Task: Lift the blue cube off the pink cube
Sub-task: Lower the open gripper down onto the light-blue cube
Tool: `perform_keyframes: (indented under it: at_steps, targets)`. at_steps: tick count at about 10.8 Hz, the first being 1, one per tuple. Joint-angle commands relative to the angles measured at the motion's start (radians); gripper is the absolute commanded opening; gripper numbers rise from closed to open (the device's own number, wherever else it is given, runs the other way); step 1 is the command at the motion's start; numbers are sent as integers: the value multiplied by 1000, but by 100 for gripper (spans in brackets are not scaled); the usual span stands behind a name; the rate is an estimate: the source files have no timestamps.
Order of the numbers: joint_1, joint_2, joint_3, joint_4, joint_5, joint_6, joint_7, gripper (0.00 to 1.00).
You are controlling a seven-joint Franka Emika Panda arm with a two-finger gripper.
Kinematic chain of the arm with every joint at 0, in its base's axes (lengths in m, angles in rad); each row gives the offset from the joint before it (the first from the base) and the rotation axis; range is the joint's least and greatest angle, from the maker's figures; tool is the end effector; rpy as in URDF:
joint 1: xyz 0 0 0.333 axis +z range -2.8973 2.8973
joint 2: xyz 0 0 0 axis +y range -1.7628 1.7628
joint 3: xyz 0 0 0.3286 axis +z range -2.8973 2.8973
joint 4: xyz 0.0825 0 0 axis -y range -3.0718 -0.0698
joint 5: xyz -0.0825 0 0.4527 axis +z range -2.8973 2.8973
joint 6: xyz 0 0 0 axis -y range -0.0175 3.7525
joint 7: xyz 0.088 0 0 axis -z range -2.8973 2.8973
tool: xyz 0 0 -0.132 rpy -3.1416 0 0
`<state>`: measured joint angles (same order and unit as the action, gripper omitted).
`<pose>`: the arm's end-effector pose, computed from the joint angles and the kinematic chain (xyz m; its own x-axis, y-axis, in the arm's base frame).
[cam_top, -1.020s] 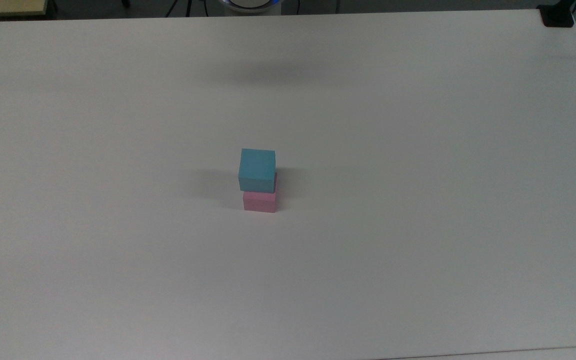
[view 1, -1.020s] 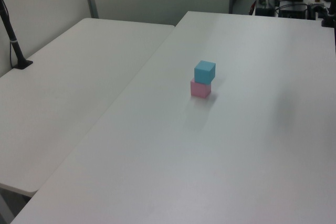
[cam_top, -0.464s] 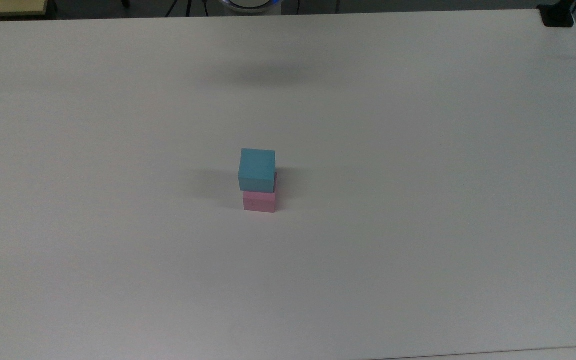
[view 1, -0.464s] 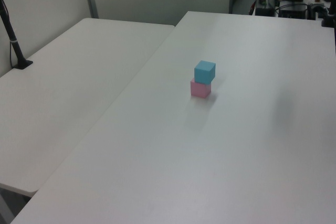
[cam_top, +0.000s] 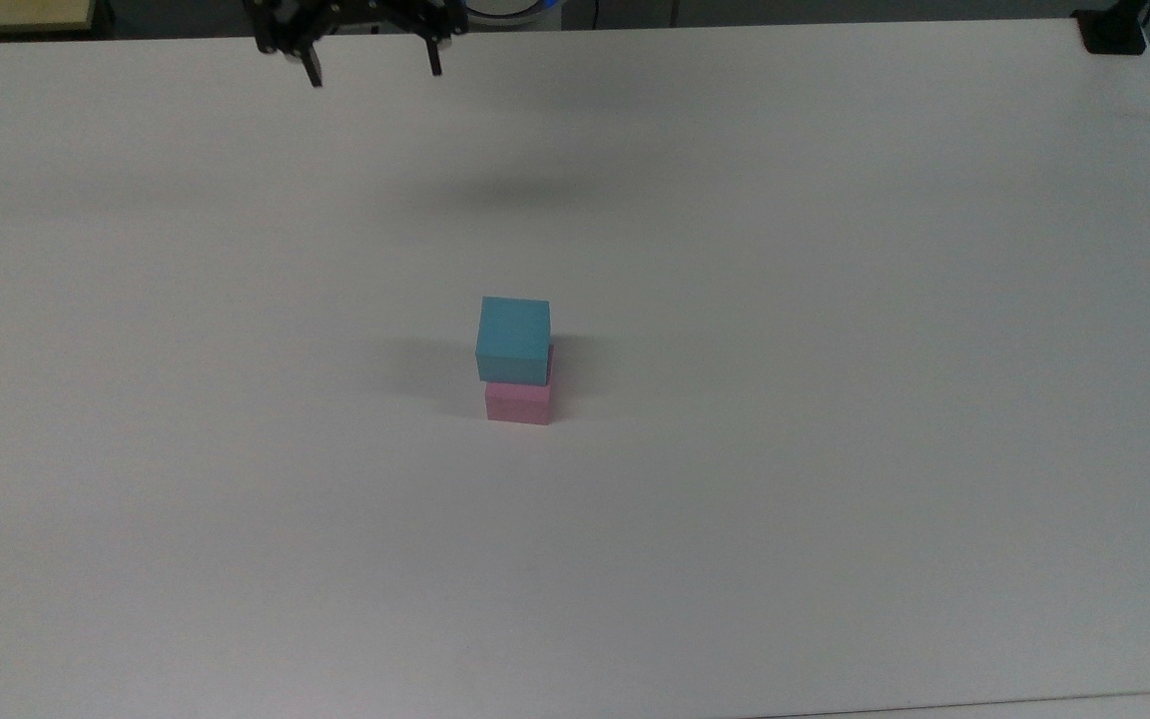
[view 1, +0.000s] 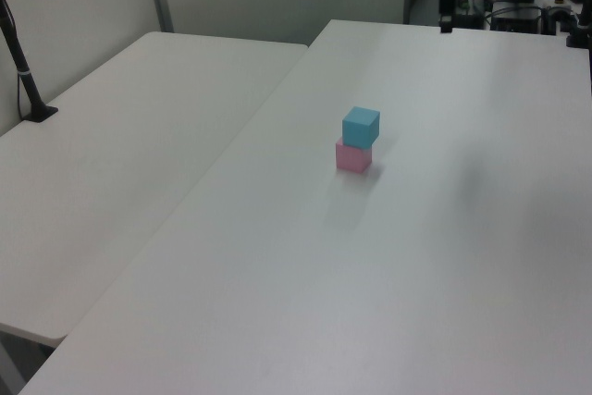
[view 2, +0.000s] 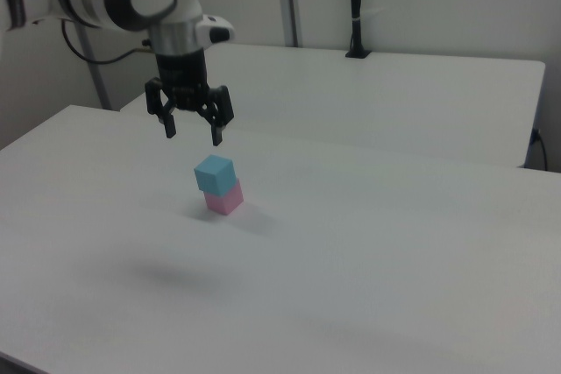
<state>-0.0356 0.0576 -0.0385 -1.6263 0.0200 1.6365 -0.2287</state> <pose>0.6405 -0.0445 0.5512 0.9874 0.1527 -0.0421 0.1516 -0.9880 -0.0279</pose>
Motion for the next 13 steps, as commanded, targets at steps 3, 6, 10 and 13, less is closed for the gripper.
perform_keyframes:
  at_steps: [3, 6, 10, 13]
  targets:
    - [55, 140, 11, -17, 115, 248, 211, 100]
    - [112, 232, 12, -9, 95, 379, 314, 100]
    - [145, 284, 34, -9, 23, 479, 397, 100]
    - [149, 306, 43, -9, -15, 480, 407, 100]
